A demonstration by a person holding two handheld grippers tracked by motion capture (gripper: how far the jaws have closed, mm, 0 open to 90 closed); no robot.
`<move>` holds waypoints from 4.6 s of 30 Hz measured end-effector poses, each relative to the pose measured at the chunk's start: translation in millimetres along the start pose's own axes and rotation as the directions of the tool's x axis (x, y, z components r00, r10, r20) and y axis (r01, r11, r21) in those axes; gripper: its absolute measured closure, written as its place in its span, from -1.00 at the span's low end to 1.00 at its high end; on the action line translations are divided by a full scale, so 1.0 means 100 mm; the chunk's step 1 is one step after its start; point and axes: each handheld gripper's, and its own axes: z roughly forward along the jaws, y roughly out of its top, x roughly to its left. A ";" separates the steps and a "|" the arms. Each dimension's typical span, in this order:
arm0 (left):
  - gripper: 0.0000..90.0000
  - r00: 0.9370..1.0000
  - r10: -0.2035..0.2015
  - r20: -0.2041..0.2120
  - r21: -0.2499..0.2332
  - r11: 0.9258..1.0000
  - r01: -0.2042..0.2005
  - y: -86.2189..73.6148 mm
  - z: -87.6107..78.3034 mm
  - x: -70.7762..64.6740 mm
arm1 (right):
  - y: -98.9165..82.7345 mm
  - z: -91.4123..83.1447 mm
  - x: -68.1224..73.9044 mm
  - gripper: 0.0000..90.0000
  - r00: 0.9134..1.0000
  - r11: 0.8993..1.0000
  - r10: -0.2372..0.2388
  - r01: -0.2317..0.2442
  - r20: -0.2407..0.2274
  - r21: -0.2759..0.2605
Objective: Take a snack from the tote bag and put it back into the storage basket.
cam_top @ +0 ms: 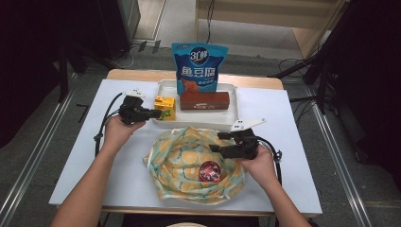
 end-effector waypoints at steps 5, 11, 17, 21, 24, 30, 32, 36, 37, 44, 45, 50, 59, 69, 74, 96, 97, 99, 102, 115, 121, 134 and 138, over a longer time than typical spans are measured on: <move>0.84 0.999 0.010 0.033 0.009 1.000 -0.010 0.02 -0.03 -0.07 | 0.01 -0.03 0.01 -0.08 1.000 1.000 0.001 -0.001 0.005 -0.006; 0.62 0.997 0.023 0.073 0.000 1.000 -0.024 0.03 -0.08 -0.12 | 0.05 -0.08 0.05 -0.04 1.000 1.000 0.000 0.000 0.004 -0.015; 0.36 0.994 0.006 0.106 0.008 1.000 -0.007 0.01 -0.09 -0.11 | 0.07 -0.11 0.13 -0.03 1.000 1.000 -0.010 0.010 -0.008 -0.015; 0.24 0.994 -0.003 0.106 0.001 1.000 0.003 0.01 -0.12 -0.11 | 0.04 -0.12 0.19 -0.02 1.000 1.000 -0.019 0.019 -0.012 -0.010; 0.14 0.993 -0.017 0.114 0.000 1.000 0.017 -0.01 -0.14 -0.10 | 0.02 -0.12 0.23 -0.03 1.000 1.000 -0.019 0.019 -0.021 -0.004; 0.06 0.993 -0.027 0.114 0.008 1.000 0.026 -0.05 -0.17 -0.13 | 0.00 -0.13 0.29 -0.03 0.999 1.000 -0.030 0.030 -0.033 0.004; 0.06 0.993 -0.028 0.119 0.003 1.000 0.028 -0.06 -0.18 -0.15 | 0.00 -0.13 0.30 -0.03 0.999 0.999 -0.035 0.035 -0.036 0.003; 0.04 0.993 -0.020 0.119 0.011 1.000 0.019 -0.08 -0.21 -0.18 | -0.01 -0.12 0.33 -0.03 0.998 0.999 -0.034 0.035 -0.043 0.010; 0.04 0.992 -0.019 0.123 0.005 1.000 0.018 -0.09 -0.22 -0.19 | -0.01 -0.12 0.34 -0.03 0.998 0.999 -0.035 0.035 -0.043 0.009; 0.02 0.992 -0.010 0.122 0.011 1.000 0.008 -0.13 -0.25 -0.25 | -0.01 -0.11 0.36 -0.03 0.998 0.999 -0.044 0.044 -0.046 0.007; 0.02 0.992 -0.007 0.123 0.012 1.000 0.005 -0.14 -0.26 -0.26 | -0.01 -0.10 0.36 -0.03 0.998 0.999 -0.046 0.047 -0.046 0.008; 0.02 0.992 -0.007 0.124 0.009 1.000 0.006 -0.16 -0.30 -0.30 | -0.02 -0.10 0.37 -0.03 0.998 0.999 -0.049 0.049 -0.046 0.011; 0.01 0.993 -0.001 0.117 0.009 1.000 0.000 -0.22 -0.34 -0.36 | -0.07 -0.13 0.41 -0.03 0.998 0.999 -0.040 0.041 -0.044 0.020; 0.00 0.993 -0.005 0.120 0.013 1.000 0.004 -0.26 -0.35 -0.36 | -0.13 -0.14 0.48 -0.03 0.998 0.999 -0.038 0.039 -0.050 0.024; 0.00 0.993 -0.007 0.115 0.006 1.000 0.006 -0.26 -0.35 -0.35 | -0.15 -0.13 0.50 -0.03 0.998 0.999 -0.032 0.034 -0.057 0.023; 0.00 0.994 -0.006 0.111 0.018 1.000 0.004 -0.26 -0.33 -0.31 | -0.30 -0.10 0.62 -0.12 0.998 0.997 -0.050 0.052 -0.034 0.057; 0.01 0.994 -0.008 0.111 0.014 1.000 0.006 -0.26 -0.33 -0.31 | -0.30 -0.09 0.63 -0.13 0.998 0.997 -0.049 0.052 -0.039 0.057; 0.01 0.994 -0.010 0.109 0.014 1.000 0.008 -0.26 -0.34 -0.31 | -0.30 -0.08 0.64 -0.17 0.998 0.997 -0.050 0.052 -0.037 0.054; 0.01 0.994 -0.013 0.107 0.011 1.000 0.012 -0.26 -0.35 -0.30 | -0.31 -0.06 0.64 -0.26 0.997 0.997 -0.054 0.058 -0.055 0.060; 0.01 0.994 -0.016 0.104 0.010 1.000 0.015 -0.27 -0.36 -0.29 | -0.39 -0.06 0.65 -0.42 0.996 0.997 -0.057 0.060 -0.068 0.046; 0.01 0.995 -0.019 0.103 0.004 1.000 0.019 -0.27 -0.37 -0.27 | -0.39 -0.03 0.68 -0.52 0.995 0.995 -0.078 0.081 -0.063 0.051; 0.01 0.995 -0.020 0.101 0.012 1.000 0.018 -0.28 -0.36 -0.27 | -0.47 0.12 0.68 -0.51 0.994 0.985 -0.102 0.108 -0.048 0.135; 0.01 0.995 -0.021 0.099 0.013 1.000 0.020 -0.28 -0.36 -0.27 | -0.47 0.12 0.68 -0.44 0.992 0.983 -0.122 0.123 -0.013 0.138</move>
